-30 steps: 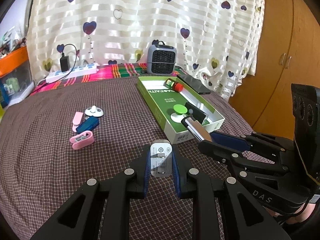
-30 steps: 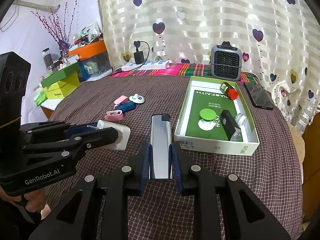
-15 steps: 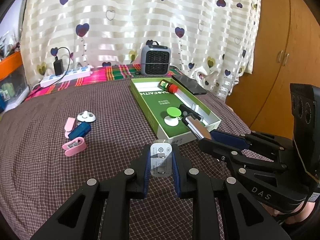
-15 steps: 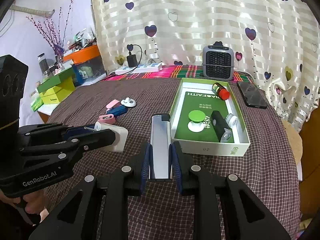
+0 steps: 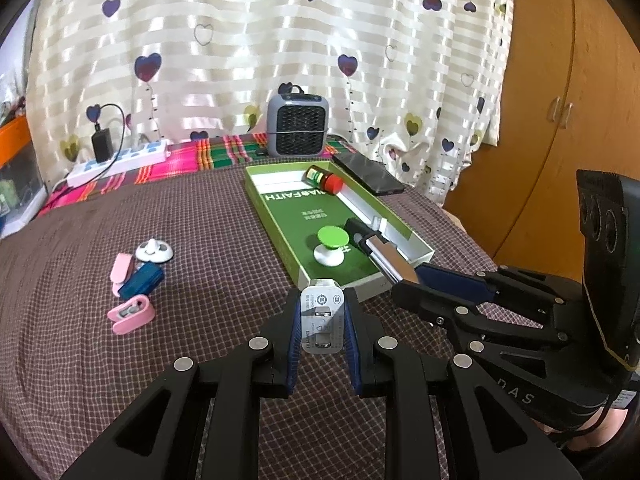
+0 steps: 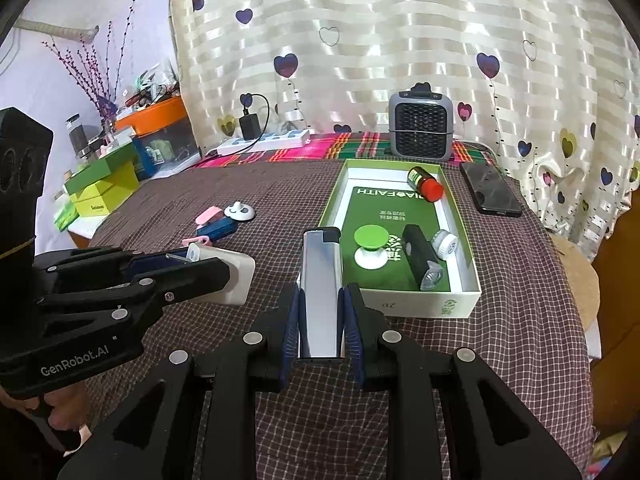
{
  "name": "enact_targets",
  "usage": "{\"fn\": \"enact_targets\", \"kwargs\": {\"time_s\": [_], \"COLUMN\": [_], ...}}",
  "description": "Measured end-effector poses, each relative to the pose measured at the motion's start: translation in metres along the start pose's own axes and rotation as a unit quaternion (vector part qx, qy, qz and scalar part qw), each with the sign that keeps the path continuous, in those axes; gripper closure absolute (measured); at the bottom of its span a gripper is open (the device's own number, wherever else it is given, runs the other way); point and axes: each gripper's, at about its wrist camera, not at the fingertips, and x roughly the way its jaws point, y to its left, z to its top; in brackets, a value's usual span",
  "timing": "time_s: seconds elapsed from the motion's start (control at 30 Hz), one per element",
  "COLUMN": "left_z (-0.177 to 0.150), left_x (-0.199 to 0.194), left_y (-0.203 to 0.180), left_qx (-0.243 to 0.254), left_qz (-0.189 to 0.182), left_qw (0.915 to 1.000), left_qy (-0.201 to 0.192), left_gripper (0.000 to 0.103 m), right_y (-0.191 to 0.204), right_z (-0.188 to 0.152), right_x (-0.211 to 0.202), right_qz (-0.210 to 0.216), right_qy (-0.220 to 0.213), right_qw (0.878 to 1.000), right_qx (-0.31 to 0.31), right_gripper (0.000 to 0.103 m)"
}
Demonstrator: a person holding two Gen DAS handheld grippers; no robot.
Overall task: Organize rigid objects
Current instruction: 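Lower the charger block and white bar into the box and open both grippers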
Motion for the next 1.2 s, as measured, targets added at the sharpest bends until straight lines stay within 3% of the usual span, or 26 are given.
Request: {"fn": "enact_targets", "kwargs": {"time_s": [0.57, 1.2], "left_z": [0.027, 0.035], "left_x": [0.048, 0.092], "left_y": [-0.011, -0.001], "left_qx": [0.006, -0.02], "left_qz": [-0.005, -0.02], "left_qw": [1.0, 0.9995], "left_qy": [0.002, 0.014], "left_gripper": [0.084, 0.084], "right_y": [-0.032, -0.055], "right_z": [0.009, 0.022], "right_x": [0.016, 0.049], "right_qz": [-0.021, -0.04], "right_qy": [0.005, 0.022], "right_qw": [1.0, 0.998], "right_qx": [0.02, 0.034], "right_gripper": [0.079, 0.079]}}
